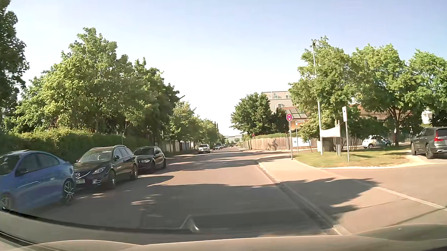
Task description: Follow the waypoints while adhering to traffic rules and regulations
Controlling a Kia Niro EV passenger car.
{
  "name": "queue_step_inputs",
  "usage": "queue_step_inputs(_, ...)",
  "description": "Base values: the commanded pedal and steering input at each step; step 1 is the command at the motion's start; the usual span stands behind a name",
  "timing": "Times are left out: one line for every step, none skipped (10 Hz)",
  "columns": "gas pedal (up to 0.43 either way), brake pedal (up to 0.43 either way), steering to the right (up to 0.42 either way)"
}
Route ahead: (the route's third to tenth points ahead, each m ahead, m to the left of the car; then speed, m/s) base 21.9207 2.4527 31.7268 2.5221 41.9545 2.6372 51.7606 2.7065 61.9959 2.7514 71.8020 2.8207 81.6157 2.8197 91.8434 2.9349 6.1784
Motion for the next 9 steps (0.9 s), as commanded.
queue_step_inputs(0.0, 0.079, -0.01)
queue_step_inputs(0.0, 0.091, -0.012)
queue_step_inputs(0.0, 0.091, -0.013)
queue_step_inputs(0.0, 0.085, -0.013)
queue_step_inputs(0.0, 0.085, -0.015)
queue_step_inputs(0.0, 0.085, -0.017)
queue_step_inputs(0.0, 0.079, -0.017)
queue_step_inputs(0.0, 0.085, -0.017)
queue_step_inputs(0.0, 0.085, -0.016)
